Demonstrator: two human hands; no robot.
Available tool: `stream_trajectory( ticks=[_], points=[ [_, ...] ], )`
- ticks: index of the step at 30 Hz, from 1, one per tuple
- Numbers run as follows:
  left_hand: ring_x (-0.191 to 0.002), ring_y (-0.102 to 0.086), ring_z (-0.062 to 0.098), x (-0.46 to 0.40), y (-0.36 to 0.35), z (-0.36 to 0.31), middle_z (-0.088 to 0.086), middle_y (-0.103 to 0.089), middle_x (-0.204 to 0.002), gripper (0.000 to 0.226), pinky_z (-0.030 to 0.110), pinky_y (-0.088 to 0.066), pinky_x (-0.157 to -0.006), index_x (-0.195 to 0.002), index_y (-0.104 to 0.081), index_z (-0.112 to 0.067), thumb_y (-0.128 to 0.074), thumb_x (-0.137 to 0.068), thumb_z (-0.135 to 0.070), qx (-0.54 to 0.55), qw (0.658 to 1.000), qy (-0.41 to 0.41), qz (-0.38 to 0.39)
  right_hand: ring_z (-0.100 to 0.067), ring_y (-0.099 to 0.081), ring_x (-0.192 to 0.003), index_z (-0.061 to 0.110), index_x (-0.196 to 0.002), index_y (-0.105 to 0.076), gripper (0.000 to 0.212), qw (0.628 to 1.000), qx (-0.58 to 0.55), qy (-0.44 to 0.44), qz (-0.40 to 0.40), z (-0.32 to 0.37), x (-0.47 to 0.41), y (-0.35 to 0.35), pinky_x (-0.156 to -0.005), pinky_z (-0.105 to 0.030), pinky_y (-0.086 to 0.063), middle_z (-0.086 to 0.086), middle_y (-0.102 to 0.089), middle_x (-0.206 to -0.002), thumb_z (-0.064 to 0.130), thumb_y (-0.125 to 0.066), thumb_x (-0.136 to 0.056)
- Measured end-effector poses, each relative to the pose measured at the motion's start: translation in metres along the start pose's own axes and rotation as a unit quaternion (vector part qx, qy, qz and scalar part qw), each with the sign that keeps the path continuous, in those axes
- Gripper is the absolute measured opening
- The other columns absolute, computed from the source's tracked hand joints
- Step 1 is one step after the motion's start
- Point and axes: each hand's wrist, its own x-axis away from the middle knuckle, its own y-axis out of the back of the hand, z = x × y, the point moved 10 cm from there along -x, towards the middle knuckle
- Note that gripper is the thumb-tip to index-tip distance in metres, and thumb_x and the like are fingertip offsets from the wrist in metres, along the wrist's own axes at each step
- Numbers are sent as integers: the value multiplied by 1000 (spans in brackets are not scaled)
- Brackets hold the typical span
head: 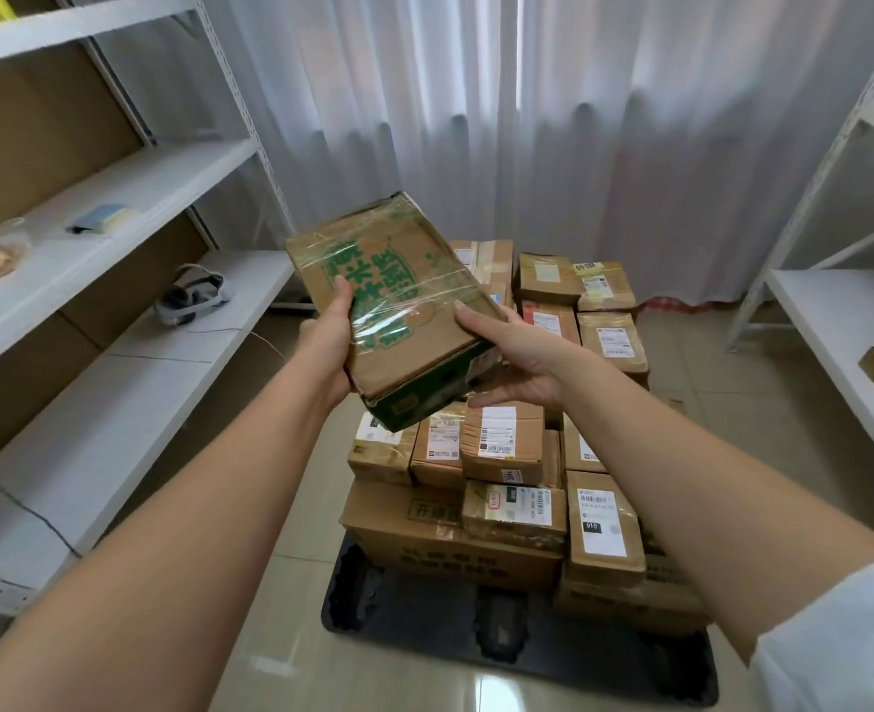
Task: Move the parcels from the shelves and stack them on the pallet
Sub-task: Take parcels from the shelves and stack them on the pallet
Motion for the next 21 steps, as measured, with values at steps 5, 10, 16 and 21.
stream_trajectory(
  ticks=[5, 10, 16, 21],
  points=[
    [-95, -67, 26, -25, -9, 9, 2, -72, -101, 30, 46, -53, -79, -105, -62, -23, -47, -99, -49, -23, 999, 42, 15, -37, -58, -114, 18, -126, -49, 50, 998, -50, -1, -26, 1, -33, 5, -90, -58, -54, -16, -58, -126, 32, -74, -85],
    [-107, -60, 36, -64, 0, -2, 9, -66, -113, 38, 60, -47, -94, -109, -62, -23, -58, -91, -56, -86, 993, 67, 40, -34, -65, -106, 13, -124, -51, 46, 996, -54, 17, -68, 17, -63, 10, -87, -52, -57, -15, -64, -118, 29, -71, -87],
    [-121, -55, 34, -151, 45, -58, 1, -44, -148, 146, 69, -44, -92, -149, 0, -51, -81, -32, -80, -14, 999, -7, -45, -25, -67, -97, 17, -120, -59, 26, 995, 32, 63, -75, 65, -102, -1, -85, -48, -58, -6, -69, -102, 21, -62, -94],
    [-108, -65, 32, -198, 60, -59, 6, -67, -123, 64, 55, -57, -78, -132, -56, -25, -70, -80, -60, -101, 995, 16, 18, -27, -65, -102, 24, -119, -61, 25, 992, 74, 27, -99, 55, -128, -2, -83, -44, -59, -7, -68, -106, 23, -62, -93]
  ],
)
